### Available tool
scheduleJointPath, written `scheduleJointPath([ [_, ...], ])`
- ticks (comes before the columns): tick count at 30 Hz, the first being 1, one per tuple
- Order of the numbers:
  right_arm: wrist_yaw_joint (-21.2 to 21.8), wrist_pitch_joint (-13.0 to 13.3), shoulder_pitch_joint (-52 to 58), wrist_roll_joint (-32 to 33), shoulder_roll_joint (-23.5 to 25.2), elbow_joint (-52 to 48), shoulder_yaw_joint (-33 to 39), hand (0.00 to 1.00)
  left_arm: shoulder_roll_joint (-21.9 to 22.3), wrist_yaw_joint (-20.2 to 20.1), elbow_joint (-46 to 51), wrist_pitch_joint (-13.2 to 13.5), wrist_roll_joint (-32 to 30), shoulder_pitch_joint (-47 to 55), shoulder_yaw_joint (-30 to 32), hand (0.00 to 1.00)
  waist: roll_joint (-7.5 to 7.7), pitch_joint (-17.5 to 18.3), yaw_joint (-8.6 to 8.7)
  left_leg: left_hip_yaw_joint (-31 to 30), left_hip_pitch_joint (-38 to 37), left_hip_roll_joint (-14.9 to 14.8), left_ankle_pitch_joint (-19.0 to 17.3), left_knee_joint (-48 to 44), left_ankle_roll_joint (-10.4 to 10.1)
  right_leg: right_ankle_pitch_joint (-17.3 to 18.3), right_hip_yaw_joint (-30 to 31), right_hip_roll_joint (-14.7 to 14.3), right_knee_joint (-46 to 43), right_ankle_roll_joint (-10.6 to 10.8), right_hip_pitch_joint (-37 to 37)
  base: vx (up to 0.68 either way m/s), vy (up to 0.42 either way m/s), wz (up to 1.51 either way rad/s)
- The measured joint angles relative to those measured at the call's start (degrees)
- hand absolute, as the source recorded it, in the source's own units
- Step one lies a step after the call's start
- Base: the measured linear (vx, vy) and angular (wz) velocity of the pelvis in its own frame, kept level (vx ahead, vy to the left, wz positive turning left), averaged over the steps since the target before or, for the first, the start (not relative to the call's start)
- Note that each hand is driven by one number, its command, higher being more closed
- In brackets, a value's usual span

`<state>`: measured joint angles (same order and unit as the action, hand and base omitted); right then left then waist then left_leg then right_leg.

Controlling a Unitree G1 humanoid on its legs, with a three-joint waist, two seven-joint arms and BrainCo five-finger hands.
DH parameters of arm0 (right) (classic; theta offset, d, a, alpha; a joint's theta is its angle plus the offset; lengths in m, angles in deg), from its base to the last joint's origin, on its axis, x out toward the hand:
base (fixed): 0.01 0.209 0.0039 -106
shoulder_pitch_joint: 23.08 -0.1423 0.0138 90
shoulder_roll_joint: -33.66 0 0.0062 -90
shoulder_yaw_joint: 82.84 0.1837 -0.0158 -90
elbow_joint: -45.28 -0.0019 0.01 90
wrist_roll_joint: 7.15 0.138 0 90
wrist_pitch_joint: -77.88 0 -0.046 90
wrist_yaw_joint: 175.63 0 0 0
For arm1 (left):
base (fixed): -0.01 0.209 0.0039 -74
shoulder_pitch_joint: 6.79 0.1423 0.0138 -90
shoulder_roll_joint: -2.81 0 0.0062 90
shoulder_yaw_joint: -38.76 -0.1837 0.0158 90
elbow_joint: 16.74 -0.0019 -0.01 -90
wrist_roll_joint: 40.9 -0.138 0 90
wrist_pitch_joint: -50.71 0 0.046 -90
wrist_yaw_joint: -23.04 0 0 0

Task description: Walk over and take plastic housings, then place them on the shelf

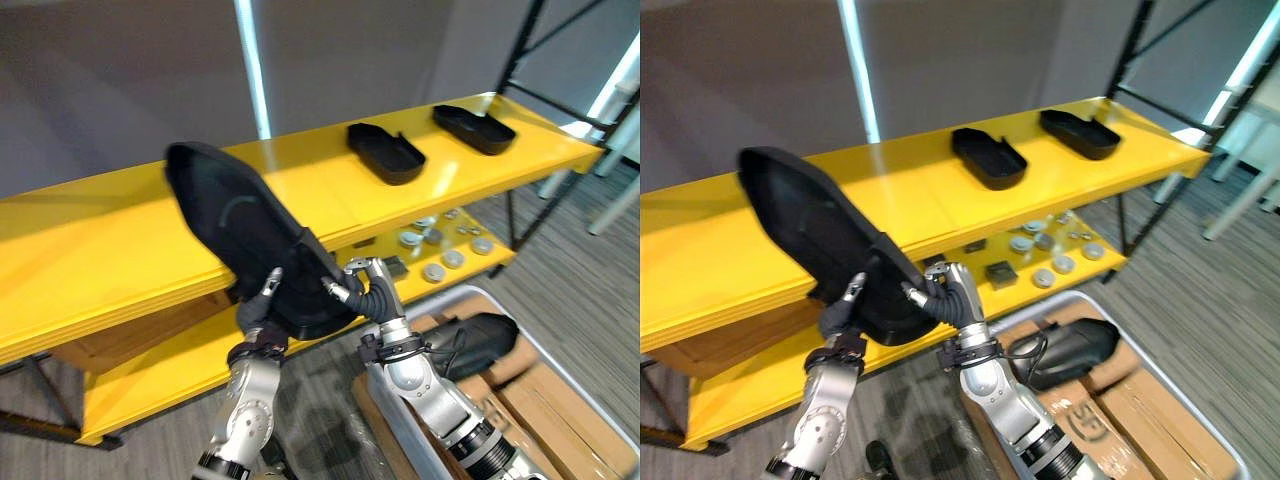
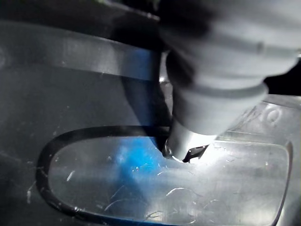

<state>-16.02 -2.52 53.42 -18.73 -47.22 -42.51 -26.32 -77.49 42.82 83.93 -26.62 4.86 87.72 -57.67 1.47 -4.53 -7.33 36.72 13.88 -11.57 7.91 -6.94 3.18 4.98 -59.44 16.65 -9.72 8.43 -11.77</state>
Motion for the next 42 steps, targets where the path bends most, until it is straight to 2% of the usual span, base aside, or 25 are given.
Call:
scheduleJointPath([
  [2, 2.18, 0.03, 0.04, 2.53, 1.71, 2.97, -0.28, 0.00, 0.75, 0.09, 0.27, -0.26, -5.01, 1.18, 3.05, 1.00, 0.23, 0.02, 0.18, -3.94, 1.33, 3.26, -3.18, -4.15, 1.38, -0.38, -0.05, 6.00, -8.82, -0.33, -1.12, 0.34, 0.252, 1.13],
  [3, 3.27, 0.02, 0.33, 3.20, 1.33, 3.80, -0.15, 0.00, 1.07, 0.59, 0.57, -0.34, -7.98, 1.15, 4.42, 1.00, 0.36, -0.05, 0.44, -6.30, 0.93, 5.04, -4.54, -5.29, 1.74, -1.62, 0.66, 9.15, -14.71, -2.17, -1.56, 0.23, 0.203, 1.35],
  [4, 4.53, 0.03, 1.10, 3.60, 0.73, 3.93, -0.18, 0.00, 1.28, 1.14, 1.26, -0.36, -10.92, 1.15, 6.26, 1.00, 0.42, -0.09, 0.82, -8.77, 0.01, 6.84, -5.49, -5.30, 2.21, -4.45, 2.63, 12.09, -21.14, -6.35, -1.73, 0.28, 0.272, 1.67],
  [5, 6.49, 0.03, 2.96, 4.37, 0.39, 3.94, -0.13, 0.00, 1.04, 1.91, 2.56, -0.27, -14.85, 1.03, 9.55, 1.00, 0.30, -0.28, 1.81, -12.43, -2.38, 8.88, -6.46, -4.01, 2.64, -12.73, 11.07, 14.16, -28.76, -15.02, 0.32, 0.25, 0.264, 1.71],
  [6, 7.74, 0.15, 4.68, 4.45, 0.50, 3.76, 0.22, 0.00, 0.47, 3.17, 3.38, 0.25, -18.29, 0.40, 11.22, 1.00, 0.01, -0.47, 2.57, -15.69, -3.65, 9.54, -6.68, -2.62, 3.00, -10.30, 21.06, 12.99, -35.08, -12.22, 4.40, 0.31, 0.220, 1.93],
  [7, 8.89, 0.18, 6.97, 4.47, 1.37, 3.29, 1.48, 0.00, -0.95, 4.48, 3.63, 0.99, -22.30, -0.83, 12.61, 1.00, -0.29, -0.67, 3.64, -19.67, -4.72, 10.26, -6.87, -1.50, 3.87, -2.73, 31.70, 8.38, -41.64, -7.67, 10.24, 0.27, 0.106, 1.71],
  [9, 9.54, 0.18, 11.03, 4.54, 1.94, 1.62, 4.27, 0.00, -1.93, 5.20, 3.63, 0.94, -29.58, -1.31, 12.57, 1.00, -0.57, -1.04, 4.67, -24.23, -9.30, 11.85, -6.53, 1.55, 3.63, 3.64, 36.89, 3.99, -40.96, -6.12, 15.02, 0.34, 0.055, 1.40],
  [10, 9.55, 0.20, 11.78, 4.57, 2.22, 1.00, 5.25, 0.00, -1.92, 5.21, 3.67, 0.85, -31.64, -1.11, 12.51, 1.00, -0.59, -1.11, 4.81, -24.78, -10.69, 12.21, -6.49, 2.45, 3.35, 4.69, 36.84, 3.65, -38.54, -5.73, 16.15, 0.34, 0.073, 0.79],
  [11, 9.52, 0.33, 12.07, 4.57, 2.41, 0.34, 7.11, 0.00, -2.26, 5.22, 3.85, 0.60, -34.62, -0.75, 12.27, 1.00, -0.59, -1.11, 5.10, -25.39, -12.41, 12.65, -6.63, 3.62, 2.54, 5.30, 36.96, 2.50, -31.55, -5.05, 18.35, 0.21, 0.032, 0.47],
  [12, 9.51, 0.51, 12.36, 4.57, 2.59, -0.73, 9.42, 0.00, -2.99, 4.99, 3.98, 0.23, -37.48, -0.78, 11.32, 1.00, -0.44, -1.02, 5.49, -26.15, -13.24, 12.94, -7.04, 4.26, 1.91, 5.12, 38.11, 0.66, -23.06, -4.61, 19.99, 0.19, 0.014, 0.37],
  [13, 9.55, 0.54, 12.74, 4.56, 2.81, -1.55, 10.85, 0.00, -3.32, 4.81, 3.99, 0.02, -39.01, -0.74, 10.75, 1.00, -0.33, -0.97, 5.63, -26.49, -13.59, 13.11, -7.22, 4.55, 1.63, 4.81, 39.61, -0.44, -19.03, -4.19, 20.73, 0.17, -0.023, 0.35],
  [14, 9.47, 0.59, 13.88, 4.55, 3.45, -3.08, 13.68, 0.00, -3.78, 4.67, 3.96, -0.43, -41.63, -0.37, 9.62, 1.00, 0.00, -0.77, 6.05, -26.98, -14.31, 13.59, -7.48, 5.03, 1.23, 2.22, 42.47, -2.17, -12.79, -2.87, 21.46, 0.20, -0.046, 0.21],
  [15, 9.33, 0.62, 14.90, 4.54, 3.78, -4.29, 15.69, 0.00, -3.98, 4.45, 3.96, -0.76, -43.20, 0.15, 9.32, 1.00, 0.72, -0.38, 6.41, -26.93, -15.33, 14.28, -7.91, 5.41, 0.62, -2.65, 43.42, -2.94, -8.69, -2.42, 21.60, 0.22, -0.053, 0.11],
  [17, 9.17, 0.61, 16.01, 4.33, 4.22, -5.25, 17.93, 0.00, -4.05, 3.31, 3.95, -1.17, -44.50, 0.53, 9.38, 1.00, 1.99, 0.34, 6.47, -25.39, -16.20, 15.42, -8.94, 5.57, -0.82, -8.95, 43.71, -4.14, -2.93, -3.67, 21.09, 0.21, -0.064, -0.28],
  [18, 9.14, 0.62, 16.07, 4.21, 4.12, -5.51, 18.63, 0.00, -3.76, 3.20, 3.99, -1.31, -44.96, 0.79, 9.61, 1.00, 1.97, 0.35, 6.36, -24.41, -16.63, 15.24, -9.40, 5.54, -1.32, -8.82, 43.75, -4.63, -0.80, -3.88, 19.95, 0.21, -0.063, -0.69],
  [20, 8.89, 0.62, 16.82, 4.12, 4.32, -6.93, 22.55, 0.00, -3.69, 2.03, 4.03, -1.67, -45.34, 0.67, 9.78, 1.00, 1.20, -0.10, 6.52, -21.12, -16.73, 13.22, -11.32, 4.27, -2.66, -11.95, 46.35, -8.11, 8.03, -5.00, 16.88, 0.15, -0.049, -0.83],
  [22, 8.56, 0.58, 19.68, 4.08, 4.06, -10.51, 27.40, 0.00, -3.18, 0.13, 3.99, -2.26, -45.34, 0.45, 8.93, 1.00, 1.08, -0.18, 7.15, -19.33, -17.01, 11.62, -13.05, 3.10, -3.23, -13.40, 47.93, -10.24, 12.05, -5.67, 15.24, 0.10, -0.104, -0.61],
  [23, 8.56, 0.59, 21.42, 4.06, 3.84, -12.90, 30.72, 0.00, -2.92, -0.83, 3.84, -2.44, -45.13, 0.40, 8.50, 1.00, 0.98, -0.23, 8.51, -18.93, -17.42, 10.84, -13.85, 2.49, -3.90, -13.52, 48.22, -11.10, 13.15, -5.84, 14.21, 0.10, -0.125, -0.37],
  [25, 8.55, 0.59, 23.49, 4.07, 3.12, -16.32, 35.55, 0.00, -2.58, -2.44, 3.68, -2.70, -44.66, -0.48, 7.98, 1.00, 0.68, -0.42, 9.85, -17.74, -18.40, 9.84, -14.56, 2.41, -4.56, -13.53, 49.29, -12.27, 13.69, -5.86, 13.63, 0.08, -0.077, -0.37],
  [27, 8.55, 0.60, 24.77, 4.16, 2.17, -19.27, 39.51, 0.00, -2.41, -3.72, 2.43, -2.75, -43.00, -2.20, 7.66, 1.00, 0.36, -0.62, 10.21, -16.14, -19.19, 9.32, -14.96, 2.49, -5.05, -13.79, 50.98, -13.10, 14.42, -6.23, 13.36, 0.06, -0.049, -0.66],
  [28, 9.59, 0.65, 25.35, 5.09, 0.50, -22.24, 44.95, 0.00, -2.49, -6.52, -5.39, -3.84, -31.42, -8.35, 7.20, 1.00, -1.25, -1.59, 12.76, -13.41, -20.57, 8.74, -15.91, 2.39, -5.09, -13.95, 53.45, -14.08, 14.43, -6.45, 12.96, 0.00, -0.046, -0.69],
  [30, 10.78, 0.64, 25.86, 7.97, -0.30, -22.29, 45.38, 0.00, -2.48, -7.31, -8.09, -4.97, -25.71, -10.15, 7.09, 1.00, -1.65, -1.83, 13.66, -12.87, -20.49, 8.72, -16.26, 2.14, -4.97, -14.01, 54.24, -14.23, 14.46, -6.52, 13.19, -0.05, -0.049, -0.38],
  [34, 11.54, 0.63, 26.72, 10.40, -1.49, -23.85, 47.11, 0.00, -4.34, -7.63, -15.02, -5.41, -20.50, -14.98, 5.31, 1.00, -2.61, -2.17, 14.30, -11.71, -18.66, 8.71, -16.34, 1.30, -4.87, -14.55, 55.52, -14.33, 14.46, -6.70, 15.45, -0.04, -0.043, -0.12],
  [37, 12.10, 0.38, 26.78, 13.59, -3.31, -23.90, 46.99, 0.00, -6.03, -7.43, -19.40, -8.04, -12.64, -19.19, 2.37, 1.00, -3.60, -2.53, 15.75, -11.44, -16.80, 8.71, -16.36, 0.86, -4.89, -15.07, 55.82, -14.30, 14.48, -6.78, 17.26, -0.02, -0.042, -0.10],
  [42, 12.60, -0.03, 27.59, 13.58, -3.60, -23.90, 46.40, 0.00, -5.93, -7.60, -23.05, -10.40, -8.68, -24.25, -2.34, 1.00, -4.70, -3.15, 16.42, -11.42, -15.87, 8.55, -16.35, 0.75, -4.87, -15.35, 55.87, -14.42, 14.47, -6.77, 18.10, 0.00, -0.033, -0.02],
])
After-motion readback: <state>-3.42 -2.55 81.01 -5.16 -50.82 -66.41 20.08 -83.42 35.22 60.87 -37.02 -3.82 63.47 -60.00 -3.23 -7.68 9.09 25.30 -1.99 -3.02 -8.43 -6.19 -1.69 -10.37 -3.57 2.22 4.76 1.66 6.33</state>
